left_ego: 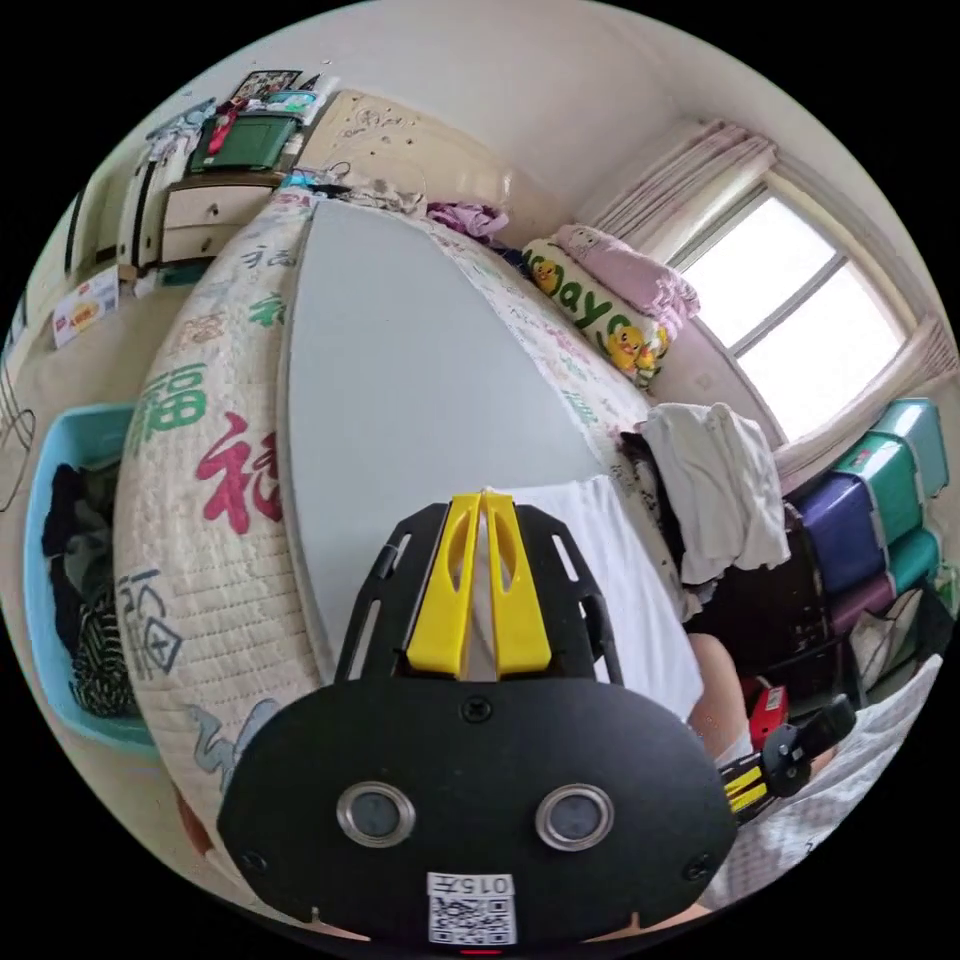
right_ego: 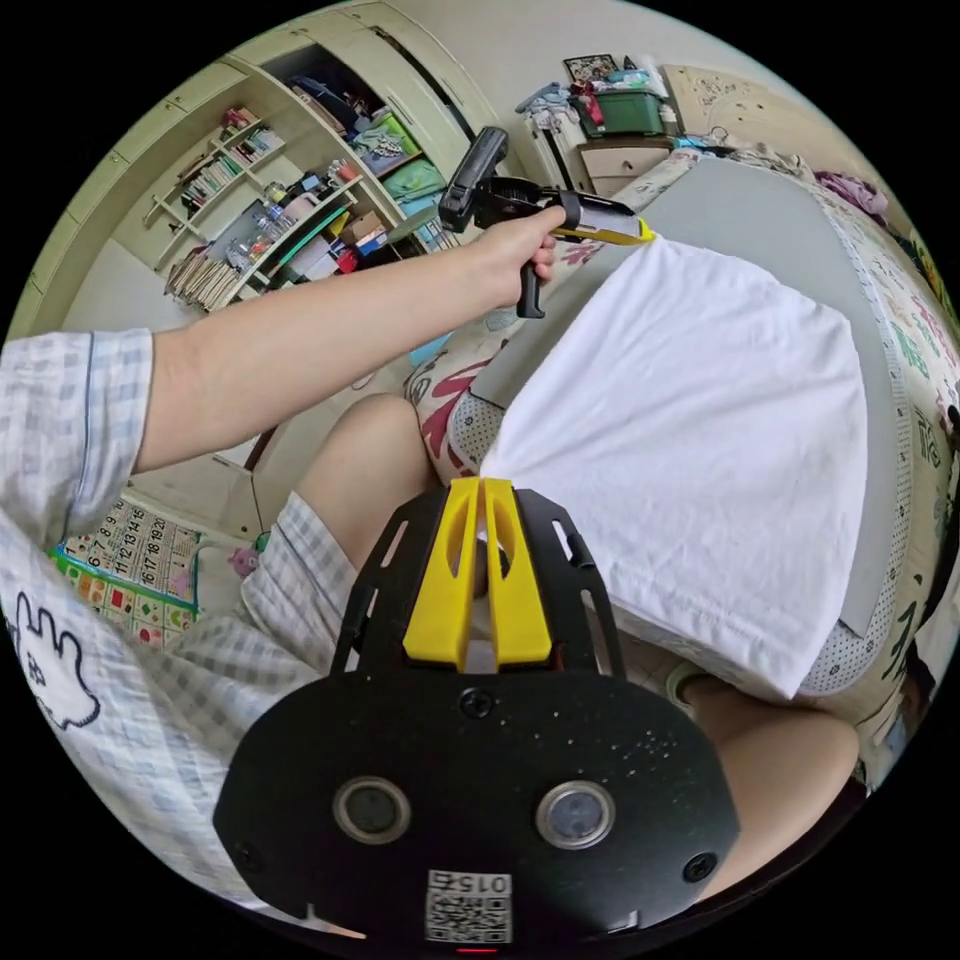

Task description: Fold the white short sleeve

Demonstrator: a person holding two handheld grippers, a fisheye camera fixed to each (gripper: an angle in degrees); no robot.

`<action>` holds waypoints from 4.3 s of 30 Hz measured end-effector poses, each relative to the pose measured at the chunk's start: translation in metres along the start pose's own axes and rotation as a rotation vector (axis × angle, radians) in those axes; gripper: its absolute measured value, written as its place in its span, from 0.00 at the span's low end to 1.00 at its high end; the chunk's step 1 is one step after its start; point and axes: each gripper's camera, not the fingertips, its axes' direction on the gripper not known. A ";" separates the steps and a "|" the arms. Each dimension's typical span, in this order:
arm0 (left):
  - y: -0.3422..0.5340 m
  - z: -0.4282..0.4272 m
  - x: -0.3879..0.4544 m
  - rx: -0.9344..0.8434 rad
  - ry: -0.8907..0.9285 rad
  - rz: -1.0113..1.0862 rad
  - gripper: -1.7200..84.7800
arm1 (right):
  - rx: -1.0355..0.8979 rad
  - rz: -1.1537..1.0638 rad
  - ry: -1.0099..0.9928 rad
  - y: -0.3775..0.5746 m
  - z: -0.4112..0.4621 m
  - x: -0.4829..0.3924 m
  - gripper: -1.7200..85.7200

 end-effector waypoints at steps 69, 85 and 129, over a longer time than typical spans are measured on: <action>-0.015 -0.016 -0.044 -0.188 -0.066 0.225 0.24 | 0.249 0.355 0.133 -0.148 -0.137 0.251 0.18; -0.076 -0.081 -0.154 -0.312 0.243 0.128 0.09 | 0.060 0.488 0.073 -0.220 -0.107 0.223 0.07; -0.103 -0.739 0.206 0.024 0.745 1.009 0.03 | 1.063 0.194 0.502 0.185 -0.510 -0.473 0.03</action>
